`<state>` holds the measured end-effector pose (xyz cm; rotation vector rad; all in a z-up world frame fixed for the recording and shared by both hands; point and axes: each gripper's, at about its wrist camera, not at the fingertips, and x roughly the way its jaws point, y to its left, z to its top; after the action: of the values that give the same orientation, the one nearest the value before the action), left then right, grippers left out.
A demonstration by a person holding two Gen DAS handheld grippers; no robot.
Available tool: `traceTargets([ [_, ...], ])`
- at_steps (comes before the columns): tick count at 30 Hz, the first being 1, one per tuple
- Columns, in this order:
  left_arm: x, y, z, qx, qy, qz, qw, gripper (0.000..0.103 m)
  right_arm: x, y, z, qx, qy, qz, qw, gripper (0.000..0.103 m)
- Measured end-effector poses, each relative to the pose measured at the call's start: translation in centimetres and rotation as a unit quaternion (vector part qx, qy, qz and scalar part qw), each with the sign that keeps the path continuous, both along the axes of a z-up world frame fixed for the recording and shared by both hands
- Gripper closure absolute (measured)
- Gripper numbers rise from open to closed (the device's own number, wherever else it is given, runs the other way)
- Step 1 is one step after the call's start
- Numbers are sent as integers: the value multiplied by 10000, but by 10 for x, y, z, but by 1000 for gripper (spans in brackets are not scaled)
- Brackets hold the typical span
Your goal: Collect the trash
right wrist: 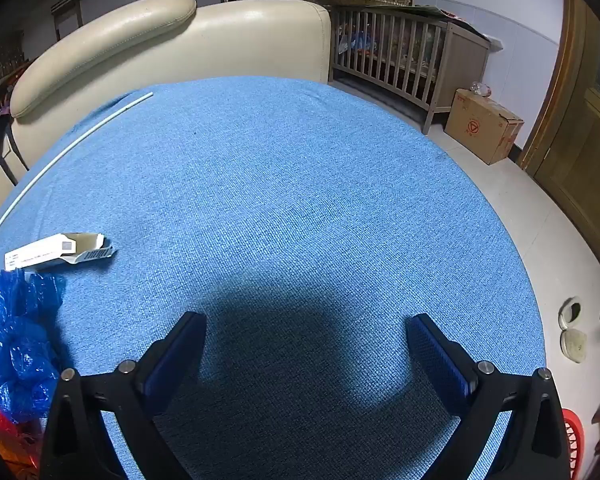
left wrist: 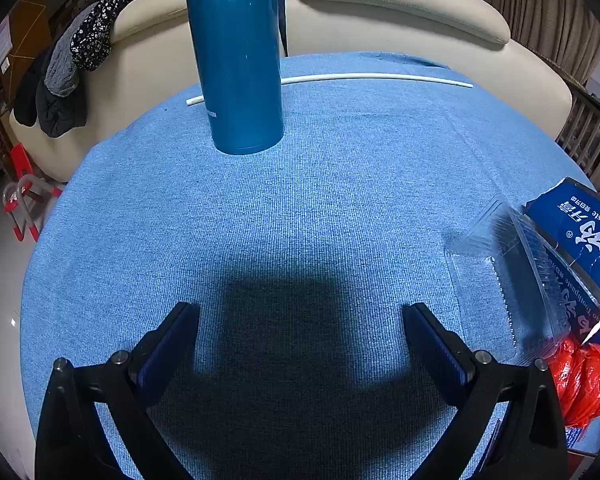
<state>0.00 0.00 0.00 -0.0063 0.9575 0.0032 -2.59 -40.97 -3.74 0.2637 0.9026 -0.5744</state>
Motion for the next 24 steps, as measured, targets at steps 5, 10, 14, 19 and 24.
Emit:
traceTargets([
  [5, 0, 0, 0, 2, -1, 0, 10000, 0, 0, 0, 0, -1, 0, 2, 10000, 0],
  [10, 0, 0, 0, 0, -1, 0, 10000, 0, 0, 0, 0, -1, -1, 3, 10000, 0],
  [14, 0, 0, 0, 1, 0, 0, 10000, 0, 0, 0, 0, -2, 0, 5, 10000, 0],
  [19, 0, 0, 0, 4, 1, 0, 10000, 0, -1, -1, 0, 5, -8, -11, 10000, 0],
  [24, -4, 3, 2, -31, -15, -139, 9999, 0, -1, -1, -1, 5, -10, -8, 10000, 0],
])
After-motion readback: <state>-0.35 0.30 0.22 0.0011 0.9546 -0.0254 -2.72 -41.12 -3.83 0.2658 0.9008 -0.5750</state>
